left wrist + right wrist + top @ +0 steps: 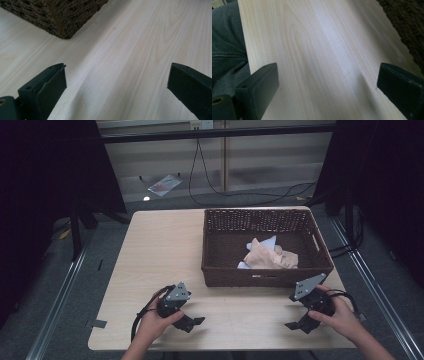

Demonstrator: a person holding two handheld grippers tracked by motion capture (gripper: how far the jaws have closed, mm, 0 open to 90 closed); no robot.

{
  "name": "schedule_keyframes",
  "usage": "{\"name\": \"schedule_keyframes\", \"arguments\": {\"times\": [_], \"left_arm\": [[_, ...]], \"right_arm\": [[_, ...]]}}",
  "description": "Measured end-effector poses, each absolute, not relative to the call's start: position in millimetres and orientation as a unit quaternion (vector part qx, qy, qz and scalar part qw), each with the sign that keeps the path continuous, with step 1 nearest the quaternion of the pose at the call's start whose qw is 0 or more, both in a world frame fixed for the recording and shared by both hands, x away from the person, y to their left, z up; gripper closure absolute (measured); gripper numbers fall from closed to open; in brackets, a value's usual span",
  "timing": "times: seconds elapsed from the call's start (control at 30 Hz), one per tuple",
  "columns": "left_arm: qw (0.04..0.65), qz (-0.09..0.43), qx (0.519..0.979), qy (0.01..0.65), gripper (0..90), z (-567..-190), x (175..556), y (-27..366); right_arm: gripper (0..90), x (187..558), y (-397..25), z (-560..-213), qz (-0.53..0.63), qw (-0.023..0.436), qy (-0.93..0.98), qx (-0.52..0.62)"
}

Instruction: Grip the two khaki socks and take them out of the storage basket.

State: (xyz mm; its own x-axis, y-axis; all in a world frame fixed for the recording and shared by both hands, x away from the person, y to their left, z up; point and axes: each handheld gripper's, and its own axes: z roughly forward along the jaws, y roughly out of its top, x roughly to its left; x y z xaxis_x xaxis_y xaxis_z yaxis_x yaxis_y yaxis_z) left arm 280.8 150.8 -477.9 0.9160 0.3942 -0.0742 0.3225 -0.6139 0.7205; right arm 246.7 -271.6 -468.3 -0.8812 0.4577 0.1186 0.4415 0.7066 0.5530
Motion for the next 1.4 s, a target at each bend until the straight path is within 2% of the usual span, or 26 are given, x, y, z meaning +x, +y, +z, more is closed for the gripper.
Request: {"name": "schedule_keyframes", "arguments": {"times": [0.37,0.43,0.5,0.67,1.4], "left_arm": [[0.395,0.048,0.894,0.205,1.9,-476.2,280.4,153.3],[0.396,0.048,0.894,0.204,1.9,-476.2,280.9,154.3],[0.393,0.048,0.895,0.205,1.9,-476.2,280.8,154.4],[0.394,0.045,0.895,0.205,1.9,-477.9,281.4,153.4],[0.396,0.045,0.893,0.209,1.9,-477.0,281.8,155.5]], "right_arm": [[4.4,251.1,-264.7,-465.1,0.282,0.003,0.926,0.252],[4.7,254.0,-264.9,-462.9,0.294,-0.018,0.92,0.26],[4.4,255.4,-265.7,-461.6,0.296,-0.017,0.918,0.263],[4.5,261.0,-262.1,-444.3,0.288,-0.006,0.923,0.256],[5.2,275.5,-248.6,-399.3,0.236,-0.027,0.943,0.234]]}}
